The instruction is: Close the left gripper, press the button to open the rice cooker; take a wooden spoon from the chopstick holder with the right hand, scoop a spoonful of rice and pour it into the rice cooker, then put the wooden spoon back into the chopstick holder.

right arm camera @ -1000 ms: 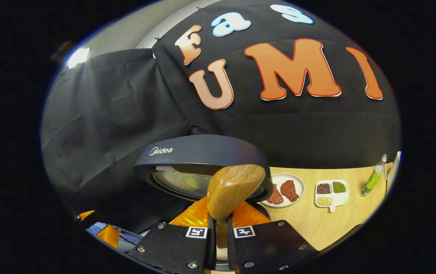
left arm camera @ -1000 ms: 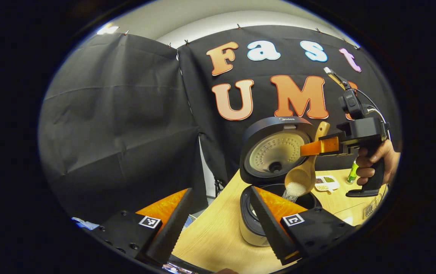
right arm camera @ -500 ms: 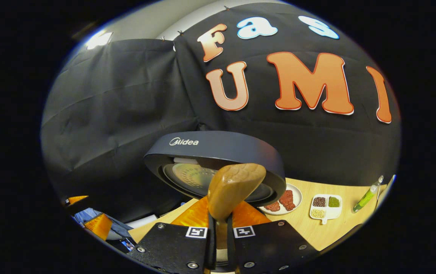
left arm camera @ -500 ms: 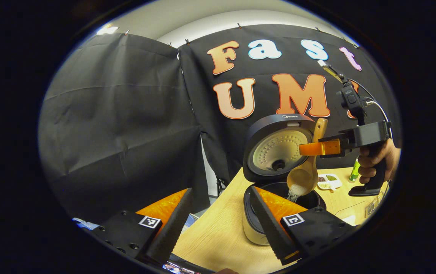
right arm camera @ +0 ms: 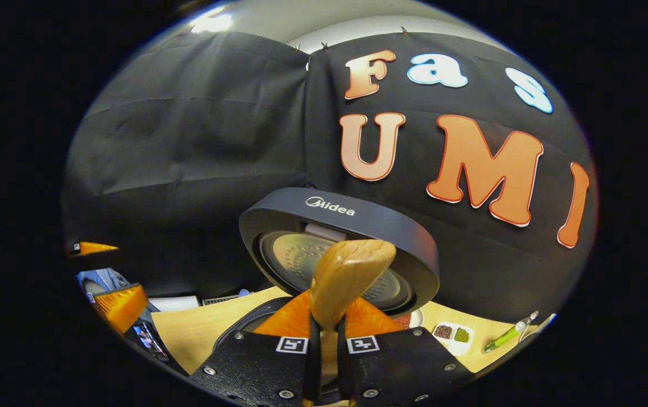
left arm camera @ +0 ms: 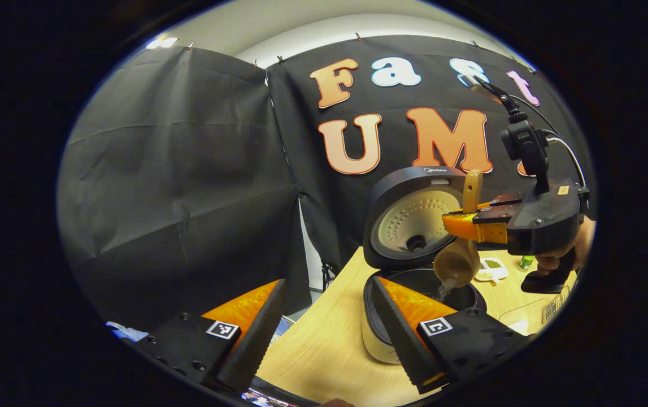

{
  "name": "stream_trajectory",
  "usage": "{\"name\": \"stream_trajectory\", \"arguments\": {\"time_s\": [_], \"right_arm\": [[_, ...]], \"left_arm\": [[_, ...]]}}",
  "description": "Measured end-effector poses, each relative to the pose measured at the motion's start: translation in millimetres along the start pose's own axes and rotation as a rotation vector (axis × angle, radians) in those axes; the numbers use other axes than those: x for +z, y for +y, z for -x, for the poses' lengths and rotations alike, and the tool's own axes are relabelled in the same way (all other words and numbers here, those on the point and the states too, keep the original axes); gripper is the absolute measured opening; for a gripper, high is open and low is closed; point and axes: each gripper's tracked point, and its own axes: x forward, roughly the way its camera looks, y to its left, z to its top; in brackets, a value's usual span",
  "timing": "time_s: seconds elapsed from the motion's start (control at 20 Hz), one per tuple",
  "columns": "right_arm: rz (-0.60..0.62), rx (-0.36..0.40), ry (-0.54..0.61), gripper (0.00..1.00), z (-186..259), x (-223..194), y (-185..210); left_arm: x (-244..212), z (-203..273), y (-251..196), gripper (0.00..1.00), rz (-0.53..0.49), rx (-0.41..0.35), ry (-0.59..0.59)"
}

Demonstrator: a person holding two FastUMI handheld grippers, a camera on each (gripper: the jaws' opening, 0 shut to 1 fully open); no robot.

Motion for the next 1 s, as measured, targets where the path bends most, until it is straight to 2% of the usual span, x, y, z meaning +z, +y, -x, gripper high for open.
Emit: {"name": "stream_trajectory", "arguments": {"time_s": [0.05, 0.1, 0.2, 0.35, 0.4, 0.45, 0.5, 0.55, 0.7, 0.75, 0.85, 0.9, 0.95, 1.0], "right_arm": [[0.01, -0.001, -0.001, 0.11, 1.0, 0.1, 0.8], [0.017, -0.004, -0.004, 0.11, 2.7, 0.7, 0.7], [0.016, -0.015, -0.014, 0.11, 5.0, 3.0, -3.2], [-0.051, -0.027, 0.007, 0.11, 8.4, -3.8, -11.5], [-0.087, -0.031, 0.022, 0.11, 11.3, -6.6, -16.1], [-0.131, -0.035, 0.029, 0.11, 15.2, -8.6, -21.1], [-0.186, -0.036, 0.033, 0.11, 18.2, -8.6, -27.9], [-0.25, -0.035, 0.039, 0.11, 21.8, -10.8, -33.8], [-0.468, -0.024, 0.064, 0.11, 40.0, -17.5, -52.8], [-0.526, -0.028, 0.069, 0.11, 50.2, -22.0, -61.6], [-0.599, -0.042, 0.064, 0.11, 68.0, -27.4, -80.4], [-0.621, -0.056, 0.068, 0.11, 77.2, -33.2, -88.5], [-0.644, -0.072, 0.072, 0.11, 85.9, -39.1, -97.8], [-0.666, -0.087, 0.072, 0.11, 97.3, -44.1, -105.6]], "left_arm": [[-0.4, -1.2, -0.6, 0.94, -0.001, 0.0, 0.0], [-0.3, -0.5, -0.6, 1.0, -0.002, 0.0, -0.001], [-1.8, -1.4, -3.1, 1.0, 0.002, -0.006, 0.002], [-3.0, -0.1, -8.7, 1.0, -0.005, -0.019, 0.002], [-2.2, -0.1, -11.0, 1.0, -0.006, -0.024, 0.0], [-1.1, -0.2, -13.5, 0.94, -0.006, -0.027, -0.001], [0.9, -0.3, -15.4, 0.94, -0.003, -0.031, -0.001], [0.1, 0.7, -18.6, 1.0, 0.0, -0.035, 0.0], [2.3, 5.3, -29.6, 1.0, -0.005, -0.044, -0.003], [2.4, 7.6, -34.6, 0.94, -0.01, -0.047, -0.003], [3.1, 13.1, -45.6, 0.94, -0.011, -0.062, -0.001], [5.0, 15.1, -52.4, 1.0, -0.008, -0.072, -0.001], [5.4, 16.7, -59.5, 0.94, -0.004, -0.083, 0.002], [6.5, 18.4, -65.8, 0.94, -0.003, -0.091, 0.002]]}}
